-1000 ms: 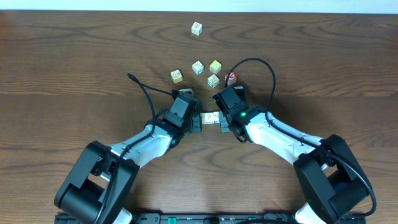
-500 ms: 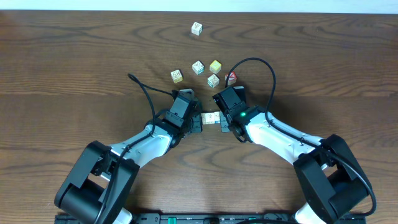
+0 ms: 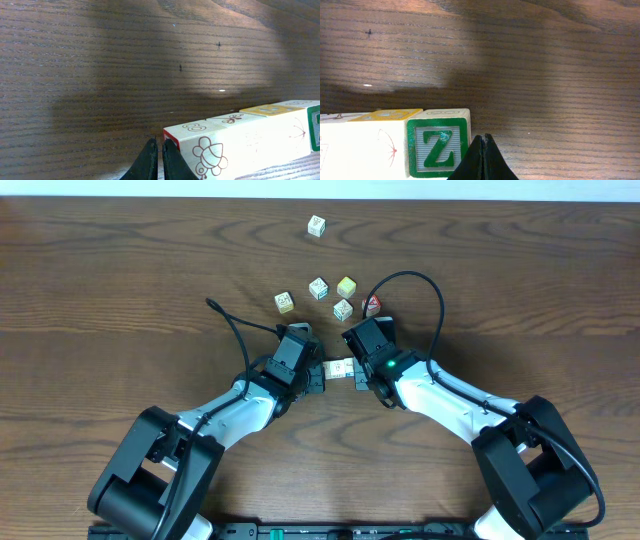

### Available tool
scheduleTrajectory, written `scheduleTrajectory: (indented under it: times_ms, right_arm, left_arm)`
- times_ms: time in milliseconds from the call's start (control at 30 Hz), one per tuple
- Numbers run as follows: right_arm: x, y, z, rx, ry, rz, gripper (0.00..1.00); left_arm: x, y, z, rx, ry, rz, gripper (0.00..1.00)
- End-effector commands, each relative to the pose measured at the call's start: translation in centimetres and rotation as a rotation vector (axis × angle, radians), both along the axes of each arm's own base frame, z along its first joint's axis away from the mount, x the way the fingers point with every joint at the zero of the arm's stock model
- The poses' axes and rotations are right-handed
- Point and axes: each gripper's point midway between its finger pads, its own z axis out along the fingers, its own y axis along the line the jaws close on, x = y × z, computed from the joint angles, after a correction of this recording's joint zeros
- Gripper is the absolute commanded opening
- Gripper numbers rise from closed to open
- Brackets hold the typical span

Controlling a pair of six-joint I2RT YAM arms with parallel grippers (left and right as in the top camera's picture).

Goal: Lift 4 blocks

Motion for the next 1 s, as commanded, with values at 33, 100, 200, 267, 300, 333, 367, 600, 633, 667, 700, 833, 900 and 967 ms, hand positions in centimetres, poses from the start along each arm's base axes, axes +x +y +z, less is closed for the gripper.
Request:
scheduleTrajectory:
  times_ms: [33,100,200,267,300,333,367,600,633,667,700,833,900,967]
  right_arm:
    - [-2.6,7.3,0.7,0.233,0.085,0.155,0.01]
    - [-2.7,7.2,0.7,0.231,0.089,0.155,0.01]
    - [-2.8,7.1,0.6,0.231,0.095,0.148,0.01]
    - [-2.9,7.0,0.5,0.231,0.101,0.136,0.01]
    - [-2.9,7.0,0.5,0.23,0.102,0.136,0.01]
    - [-2.9,7.0,0.5,0.229,0.102,0.136,0.01]
    - [-2.9,7.0,0.5,0.229,0.102,0.136,0.01]
    - [-2.6,6.7,0.5,0.211,0.087,0.127,0.01]
    - [-2.5,6.6,0.5,0.206,0.083,0.124,0.01]
    - [-2.5,6.5,0.5,0.204,0.081,0.123,0.01]
    - [-2.5,6.5,0.5,0.202,0.08,0.122,0.01]
    - [-2.5,6.5,0.5,0.201,0.08,0.121,0.01]
    - [-2.4,6.4,0.5,0.195,0.075,0.118,0.01]
    - [-2.2,6.1,0.5,0.183,0.066,0.112,0.01]
  left_arm:
    - [-3.1,-5.3,1.2,-0.163,0.065,-0.198,0.09]
    - [-3.1,-5.2,1.2,-0.16,0.067,-0.2,0.1]
    - [-3.1,-5.2,1.2,-0.158,0.066,-0.199,0.1]
    - [-3.0,-4.8,0.9,-0.137,0.065,-0.184,0.1]
    - [-3.0,-4.5,0.8,-0.124,0.066,-0.176,0.1]
    - [-3.0,-4.4,0.7,-0.116,0.069,-0.173,0.1]
    - [-3.1,-4.4,0.6,-0.114,0.07,-0.175,0.1]
    - [-3.1,-4.4,0.6,-0.114,0.071,-0.175,0.1]
    - [-3.1,-4.4,0.6,-0.114,0.071,-0.175,0.11]
    - [-3.1,-4.4,0.6,-0.113,0.072,-0.175,0.1]
    - [-3.1,-4.4,0.6,-0.113,0.072,-0.175,0.11]
    - [-3.1,-4.3,0.6,-0.113,0.071,-0.175,0.1]
    - [-3.1,-4.3,0.6,-0.111,0.07,-0.179,0.1]
    - [-3.0,-4.3,0.6,-0.104,0.064,-0.181,0.1]
